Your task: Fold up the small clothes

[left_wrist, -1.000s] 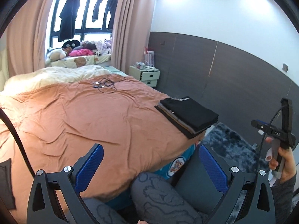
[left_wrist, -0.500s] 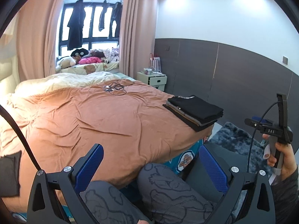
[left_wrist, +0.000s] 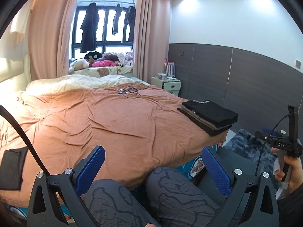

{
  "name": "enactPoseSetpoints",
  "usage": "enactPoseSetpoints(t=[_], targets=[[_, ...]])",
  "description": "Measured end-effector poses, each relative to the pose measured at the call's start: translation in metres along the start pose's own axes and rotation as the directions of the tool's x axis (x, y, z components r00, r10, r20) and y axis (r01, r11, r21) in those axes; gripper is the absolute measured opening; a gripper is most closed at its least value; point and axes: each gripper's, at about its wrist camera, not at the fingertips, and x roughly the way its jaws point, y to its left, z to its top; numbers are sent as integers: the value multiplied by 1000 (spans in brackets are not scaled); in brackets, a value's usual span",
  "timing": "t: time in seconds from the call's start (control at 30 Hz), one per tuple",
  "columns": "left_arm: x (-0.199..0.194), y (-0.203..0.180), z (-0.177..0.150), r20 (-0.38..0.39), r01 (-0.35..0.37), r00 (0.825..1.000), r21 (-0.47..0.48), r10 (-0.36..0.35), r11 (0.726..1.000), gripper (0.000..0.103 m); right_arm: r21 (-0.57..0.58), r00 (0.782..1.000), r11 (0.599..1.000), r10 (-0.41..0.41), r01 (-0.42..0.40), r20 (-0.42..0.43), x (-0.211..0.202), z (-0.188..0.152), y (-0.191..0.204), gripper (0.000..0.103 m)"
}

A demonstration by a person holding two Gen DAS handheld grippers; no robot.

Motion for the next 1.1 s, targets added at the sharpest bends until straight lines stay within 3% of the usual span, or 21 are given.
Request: enactPoseSetpoints(t=[1.1], targets=[[-2, 5, -7, -4, -27, 1000, -13, 27, 1000, 103, 0, 1000, 1000, 15, -15, 26, -5, -10, 7, 103]])
